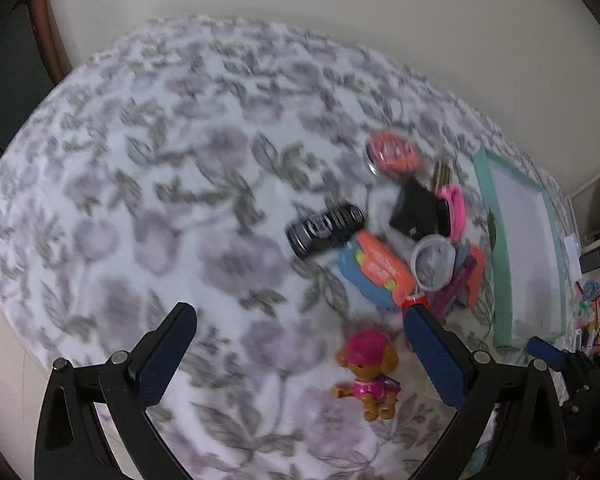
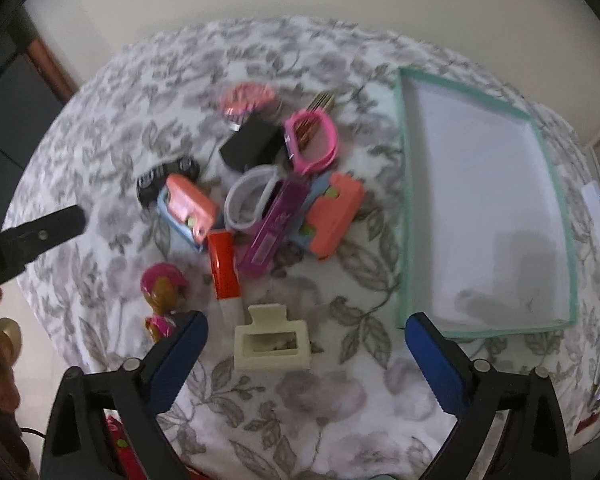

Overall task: Organize rigid objects
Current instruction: 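Grasp the pink-helmeted puppy figure with left gripper while right gripper grasps cream hair clip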

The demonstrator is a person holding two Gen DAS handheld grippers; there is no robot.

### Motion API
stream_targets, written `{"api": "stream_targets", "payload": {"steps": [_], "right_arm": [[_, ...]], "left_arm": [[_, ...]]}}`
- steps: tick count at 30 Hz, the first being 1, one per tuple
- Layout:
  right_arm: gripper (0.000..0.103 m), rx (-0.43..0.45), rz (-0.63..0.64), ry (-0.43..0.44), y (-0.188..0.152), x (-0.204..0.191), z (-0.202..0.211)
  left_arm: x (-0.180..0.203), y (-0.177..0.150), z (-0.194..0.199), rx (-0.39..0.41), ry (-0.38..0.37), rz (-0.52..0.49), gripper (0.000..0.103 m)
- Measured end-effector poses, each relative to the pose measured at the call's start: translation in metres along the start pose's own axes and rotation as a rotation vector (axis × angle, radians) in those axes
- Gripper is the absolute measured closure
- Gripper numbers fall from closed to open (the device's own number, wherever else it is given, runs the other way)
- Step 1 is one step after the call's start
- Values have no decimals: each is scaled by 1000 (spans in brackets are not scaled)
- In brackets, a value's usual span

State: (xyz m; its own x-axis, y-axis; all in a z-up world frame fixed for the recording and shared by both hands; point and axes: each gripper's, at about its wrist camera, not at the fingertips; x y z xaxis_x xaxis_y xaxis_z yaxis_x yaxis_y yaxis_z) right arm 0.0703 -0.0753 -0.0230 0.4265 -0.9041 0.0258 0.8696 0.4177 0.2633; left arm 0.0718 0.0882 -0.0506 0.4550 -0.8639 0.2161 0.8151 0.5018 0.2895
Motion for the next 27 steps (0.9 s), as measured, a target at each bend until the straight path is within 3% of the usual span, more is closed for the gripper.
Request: {"api": "stream_targets", "payload": {"steps": [3,7,11,18,22,27], "right_arm": [[8,-21,14,16,-3,-5,-13],[14,-69,6,36,-8,-5,-29],[19,-100,-1,63,-12,-5,-41],[31,-136,11,75,-21,-11,-56],[38,-154,32,65,-26,-17,-63],[40,-161,53,44,-29,-21,-70]], "left_arm": [[9,-8,-8,5,27,-22,0],[18,-17,-15,-28,11,-43,1],[30,-26,-27,-58,36,-107,14],[40,-41,-50,-129,47,-153,18],[42,-47,-59,-160,56,-168,31],[46,-54,-63,-152,76,-191,32]]}}
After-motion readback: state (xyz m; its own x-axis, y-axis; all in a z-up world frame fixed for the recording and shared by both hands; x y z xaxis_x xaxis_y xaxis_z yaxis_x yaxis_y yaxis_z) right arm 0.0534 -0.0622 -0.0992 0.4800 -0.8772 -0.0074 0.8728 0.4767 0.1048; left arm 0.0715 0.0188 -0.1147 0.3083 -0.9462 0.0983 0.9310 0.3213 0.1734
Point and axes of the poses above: each gripper's, at about its wrist camera, not at the fingertips, and z roughly against the way its jaws point, x to its right, y to its top, and after that the axes turned 12 degrees about z, right-handed
